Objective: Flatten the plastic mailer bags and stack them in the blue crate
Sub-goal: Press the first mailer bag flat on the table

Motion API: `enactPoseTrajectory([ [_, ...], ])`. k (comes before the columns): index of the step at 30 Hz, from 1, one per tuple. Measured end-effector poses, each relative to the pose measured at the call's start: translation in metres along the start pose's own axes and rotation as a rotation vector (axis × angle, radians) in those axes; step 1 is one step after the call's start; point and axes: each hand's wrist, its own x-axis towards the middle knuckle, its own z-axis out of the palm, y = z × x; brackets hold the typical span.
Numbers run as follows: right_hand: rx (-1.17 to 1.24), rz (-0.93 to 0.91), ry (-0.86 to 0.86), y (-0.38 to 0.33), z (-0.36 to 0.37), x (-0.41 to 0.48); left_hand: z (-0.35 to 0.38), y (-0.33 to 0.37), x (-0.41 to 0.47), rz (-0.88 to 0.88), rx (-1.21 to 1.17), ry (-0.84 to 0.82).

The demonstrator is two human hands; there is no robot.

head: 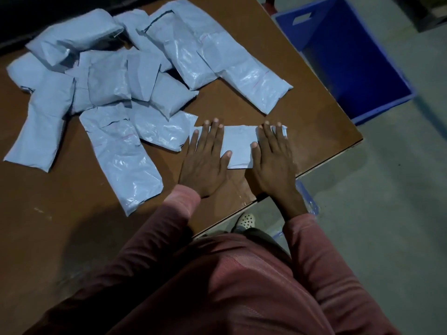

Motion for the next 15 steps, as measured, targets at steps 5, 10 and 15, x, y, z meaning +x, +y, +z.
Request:
enactPoseTrajectory([
  [5, -0.031, 0.026, -0.007, -0.002, 0.007, 0.0, -0.001, -0.002, 0.003, 0.003, 0.044, -0.027],
  [10, -0.056, 0.02, -0.051, -0.002, 0.002, 0.002, -0.007, 0.0, 0.003, -0.001, 0.036, -0.027],
  [15, -0.141, -0.219, 0.005, -0.017, -0.008, -0.018, -0.016, 0.005, -0.022, 0.163, 0.021, -0.022],
])
